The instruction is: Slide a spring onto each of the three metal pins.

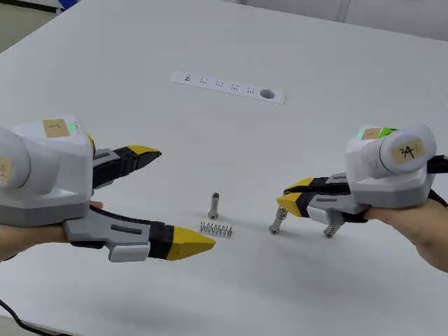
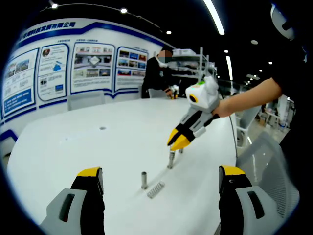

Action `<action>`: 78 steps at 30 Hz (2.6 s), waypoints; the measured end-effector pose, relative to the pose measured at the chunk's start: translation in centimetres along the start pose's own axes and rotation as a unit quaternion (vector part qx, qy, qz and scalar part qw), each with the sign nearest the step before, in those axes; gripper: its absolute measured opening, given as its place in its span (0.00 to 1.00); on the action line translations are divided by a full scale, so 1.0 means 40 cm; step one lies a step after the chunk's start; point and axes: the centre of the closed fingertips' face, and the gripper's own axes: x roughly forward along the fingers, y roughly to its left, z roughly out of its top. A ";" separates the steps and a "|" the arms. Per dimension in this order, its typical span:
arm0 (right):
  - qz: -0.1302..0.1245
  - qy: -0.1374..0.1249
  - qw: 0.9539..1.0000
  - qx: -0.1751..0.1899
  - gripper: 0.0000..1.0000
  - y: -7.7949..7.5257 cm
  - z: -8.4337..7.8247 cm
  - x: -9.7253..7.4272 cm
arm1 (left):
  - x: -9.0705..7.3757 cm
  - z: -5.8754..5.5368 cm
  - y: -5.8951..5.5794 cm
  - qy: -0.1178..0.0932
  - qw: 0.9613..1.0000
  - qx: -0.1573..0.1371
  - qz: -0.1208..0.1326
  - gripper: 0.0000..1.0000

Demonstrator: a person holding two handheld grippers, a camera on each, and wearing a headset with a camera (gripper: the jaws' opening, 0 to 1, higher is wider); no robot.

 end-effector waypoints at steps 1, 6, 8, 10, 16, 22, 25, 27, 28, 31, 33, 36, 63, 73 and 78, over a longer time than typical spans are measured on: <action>0.000 0.003 1.000 -0.002 0.11 0.001 -0.006 0.004 | -0.001 -0.001 0.000 0.000 1.000 -0.001 0.000 1.00; -0.004 0.014 1.000 -0.012 0.11 0.002 -0.030 0.022 | 0.001 -0.009 -0.001 -0.001 1.000 -0.010 0.001 1.00; -0.003 0.019 1.000 -0.012 0.11 -0.001 -0.041 0.027 | 0.004 -0.014 -0.005 0.003 1.000 -0.009 0.000 1.00; -0.003 0.024 1.000 -0.014 0.11 -0.002 -0.048 0.031 | 0.007 -0.017 -0.010 0.006 1.000 -0.008 -0.003 1.00; -0.003 0.028 1.000 -0.011 0.11 -0.002 -0.058 0.035 | 0.012 -0.017 -0.015 0.008 1.000 -0.008 -0.006 1.00; -0.002 0.031 0.999 -0.010 0.11 0.002 -0.065 0.042 | 0.013 -0.021 -0.022 0.012 1.000 -0.007 -0.011 1.00; -0.002 0.033 0.999 -0.012 0.11 0.004 -0.068 0.045 | 0.012 -0.023 -0.022 0.012 1.000 -0.008 -0.011 1.00; -0.002 0.034 0.999 -0.012 0.11 0.005 -0.069 0.046 | 0.011 -0.022 -0.022 0.011 1.000 -0.009 -0.011 1.00; -0.002 0.034 0.999 -0.012 0.11 0.005 -0.070 0.047 | 0.010 -0.022 -0.021 0.011 1.000 -0.009 -0.011 1.00; -0.001 0.035 0.999 -0.015 0.11 0.005 -0.072 0.048 | 0.009 -0.021 -0.020 0.012 1.000 -0.007 -0.010 1.00; -0.001 0.035 0.999 -0.013 0.11 0.006 -0.071 0.048 | 0.009 -0.019 -0.020 0.011 1.000 -0.007 -0.011 1.00; 0.000 0.035 0.999 -0.010 0.11 0.006 -0.071 0.048 | 0.009 -0.017 -0.021 0.011 1.000 -0.006 -0.011 1.00; 0.020 -0.021 1.000 -0.011 0.15 0.057 0.069 0.026 | -0.005 -0.026 -0.005 0.006 1.000 -0.012 -0.005 1.00; 0.072 0.029 0.995 -0.067 0.16 0.165 0.022 0.121 | -0.017 -0.034 0.010 0.002 1.000 -0.021 0.005 1.00; 0.076 0.050 0.993 -0.078 0.16 0.168 -0.005 0.155 | -0.018 -0.065 0.012 0.012 0.999 -0.030 0.009 0.99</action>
